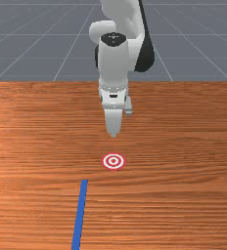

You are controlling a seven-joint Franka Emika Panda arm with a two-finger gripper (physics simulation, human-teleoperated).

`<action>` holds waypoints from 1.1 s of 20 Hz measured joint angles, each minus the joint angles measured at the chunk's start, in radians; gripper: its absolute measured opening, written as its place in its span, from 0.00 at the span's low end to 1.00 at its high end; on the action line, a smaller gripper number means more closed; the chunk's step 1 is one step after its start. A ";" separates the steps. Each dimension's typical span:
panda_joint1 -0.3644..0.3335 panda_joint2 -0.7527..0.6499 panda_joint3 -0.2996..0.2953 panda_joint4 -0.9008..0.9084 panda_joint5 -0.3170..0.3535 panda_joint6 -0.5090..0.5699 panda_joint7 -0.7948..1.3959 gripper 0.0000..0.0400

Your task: Pull the pivot to the target area

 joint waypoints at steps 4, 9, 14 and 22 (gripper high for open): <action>0.000 0.000 0.000 0.000 0.000 0.000 0.000 0.14; -0.002 0.002 0.003 -0.003 -0.002 0.004 -0.018 0.88; -0.045 -0.001 0.043 -0.009 -0.022 0.006 -0.277 1.00; -0.078 -0.015 0.045 -0.031 -0.023 0.014 -0.378 1.00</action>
